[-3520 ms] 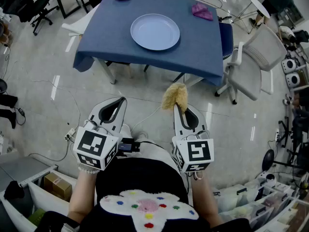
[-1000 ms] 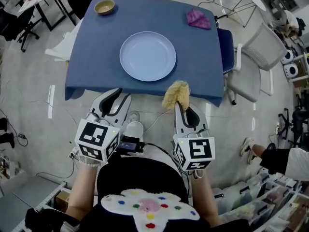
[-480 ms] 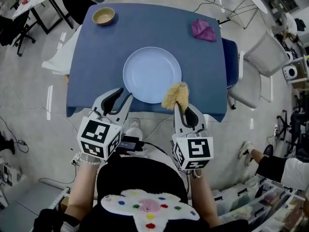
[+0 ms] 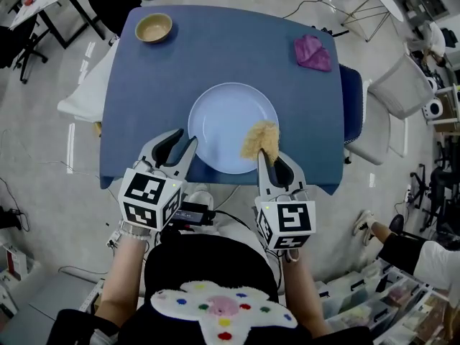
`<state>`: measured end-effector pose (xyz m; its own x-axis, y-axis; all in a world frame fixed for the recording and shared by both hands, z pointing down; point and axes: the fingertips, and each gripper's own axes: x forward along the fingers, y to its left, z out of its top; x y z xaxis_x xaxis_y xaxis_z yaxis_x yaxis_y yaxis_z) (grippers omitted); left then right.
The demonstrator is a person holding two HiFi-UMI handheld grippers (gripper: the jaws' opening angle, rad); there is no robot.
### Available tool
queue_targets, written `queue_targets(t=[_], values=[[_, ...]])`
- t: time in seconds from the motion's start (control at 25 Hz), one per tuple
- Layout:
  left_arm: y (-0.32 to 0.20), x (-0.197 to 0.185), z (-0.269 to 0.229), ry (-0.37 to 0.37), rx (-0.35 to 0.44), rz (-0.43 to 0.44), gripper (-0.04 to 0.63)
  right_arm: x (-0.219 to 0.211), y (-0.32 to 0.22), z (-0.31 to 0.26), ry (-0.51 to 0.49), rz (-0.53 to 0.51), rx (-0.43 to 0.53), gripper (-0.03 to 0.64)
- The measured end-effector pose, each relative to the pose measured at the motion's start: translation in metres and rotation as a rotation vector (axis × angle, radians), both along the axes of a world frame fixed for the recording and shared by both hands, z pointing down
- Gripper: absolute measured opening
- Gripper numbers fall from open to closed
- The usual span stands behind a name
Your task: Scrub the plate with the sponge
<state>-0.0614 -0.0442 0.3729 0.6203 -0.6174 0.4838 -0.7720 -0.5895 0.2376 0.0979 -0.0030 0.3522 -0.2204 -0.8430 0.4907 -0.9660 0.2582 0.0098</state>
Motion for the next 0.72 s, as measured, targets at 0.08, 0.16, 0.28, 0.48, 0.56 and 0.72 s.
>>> queue_targets(t=[0.08,0.16,0.28,0.48,0.56,0.72], values=[[-0.008,-0.003,0.009,-0.002,-0.020,0.001,0.118,-0.004,-0.007,0.004,0.004,-0.001,-0.013,0.041],[-0.015,-0.005,0.019,-0.007,-0.038,0.002,0.118,-0.008,-0.013,0.009,0.008,-0.001,-0.024,0.041],[-0.022,-0.007,0.035,-0.010,-0.067,0.001,0.118,-0.011,-0.019,0.017,0.017,-0.001,-0.039,0.041],[-0.035,-0.009,0.057,-0.014,-0.105,-0.001,0.118,-0.013,-0.029,0.030,0.042,0.000,-0.071,0.041],[-0.040,-0.009,0.066,-0.016,-0.123,-0.004,0.118,-0.013,-0.032,0.036,0.050,-0.003,-0.083,0.041],[-0.044,-0.007,0.082,-0.026,-0.149,0.000,0.118,-0.015,-0.038,0.049,0.073,-0.015,-0.104,0.041]])
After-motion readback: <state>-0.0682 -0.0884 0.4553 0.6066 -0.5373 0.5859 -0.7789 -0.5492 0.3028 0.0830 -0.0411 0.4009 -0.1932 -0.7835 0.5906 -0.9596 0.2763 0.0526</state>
